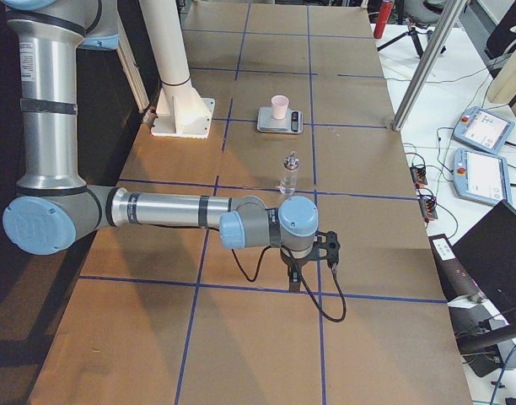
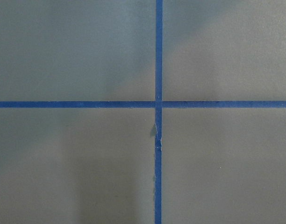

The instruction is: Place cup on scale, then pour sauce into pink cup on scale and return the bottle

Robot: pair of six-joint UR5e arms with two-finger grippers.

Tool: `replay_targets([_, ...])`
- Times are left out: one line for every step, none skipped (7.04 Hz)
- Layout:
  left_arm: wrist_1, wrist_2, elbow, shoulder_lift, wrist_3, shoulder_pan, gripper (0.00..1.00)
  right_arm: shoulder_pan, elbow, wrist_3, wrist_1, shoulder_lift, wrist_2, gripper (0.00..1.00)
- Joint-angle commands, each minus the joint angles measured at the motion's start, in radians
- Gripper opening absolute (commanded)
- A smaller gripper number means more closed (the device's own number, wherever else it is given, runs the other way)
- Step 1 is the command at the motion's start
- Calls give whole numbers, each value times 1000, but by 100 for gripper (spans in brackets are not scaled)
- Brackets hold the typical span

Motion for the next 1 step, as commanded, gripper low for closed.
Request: replay_targets([0, 0, -1, 0, 0, 0, 100, 0, 0, -2, 0, 0, 0, 100])
